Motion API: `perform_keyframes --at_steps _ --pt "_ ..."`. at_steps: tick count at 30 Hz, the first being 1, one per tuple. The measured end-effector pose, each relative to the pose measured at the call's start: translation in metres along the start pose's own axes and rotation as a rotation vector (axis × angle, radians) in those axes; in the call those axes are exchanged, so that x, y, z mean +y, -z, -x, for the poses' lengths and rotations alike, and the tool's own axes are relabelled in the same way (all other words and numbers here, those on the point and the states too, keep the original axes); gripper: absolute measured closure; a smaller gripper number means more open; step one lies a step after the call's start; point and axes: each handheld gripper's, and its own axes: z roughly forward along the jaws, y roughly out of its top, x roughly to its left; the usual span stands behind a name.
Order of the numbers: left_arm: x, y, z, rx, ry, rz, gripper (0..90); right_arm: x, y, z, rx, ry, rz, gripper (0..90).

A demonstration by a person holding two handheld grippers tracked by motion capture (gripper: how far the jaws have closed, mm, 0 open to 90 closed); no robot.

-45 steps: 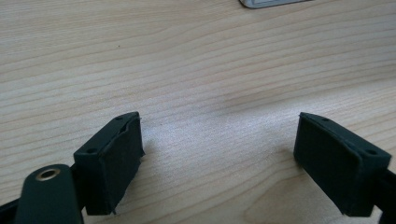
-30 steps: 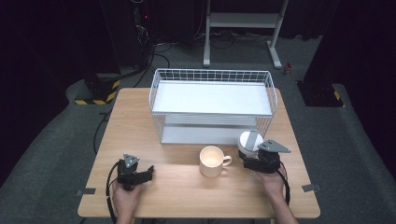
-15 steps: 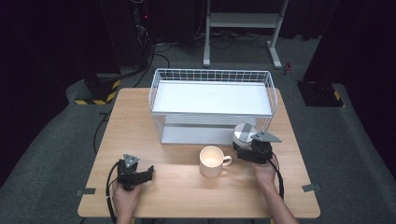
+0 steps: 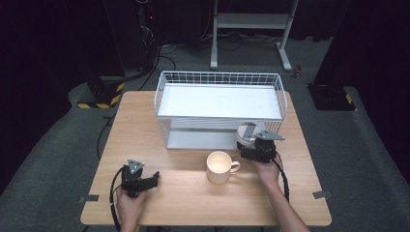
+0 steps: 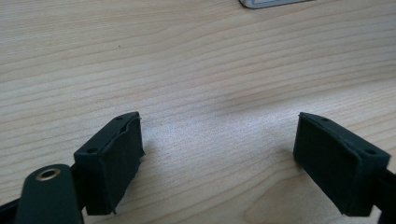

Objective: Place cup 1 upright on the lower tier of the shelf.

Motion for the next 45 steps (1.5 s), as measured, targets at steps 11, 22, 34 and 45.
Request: perform_keyframes --at_steps 11,22,34,45 --pt "0.0 0.0 0.0 0.0 0.0 0.0 16.2 0.0 -0.008 0.002 -0.019 0.008 0.025 18.7" --pt "0.0 0.0 0.0 0.0 0.0 -0.002 16.2 0.0 -0.011 0.003 -0.028 0.007 0.034 18.5" --pt "0.0 0.0 0.0 0.0 0.0 0.0 16.2 0.0 -0.007 0.003 -0.029 0.012 0.016 16.5" --pt "0.0 0.0 0.0 0.0 0.0 0.0 16.2 0.0 -0.003 0.004 -0.027 0.017 -0.002 14.6"
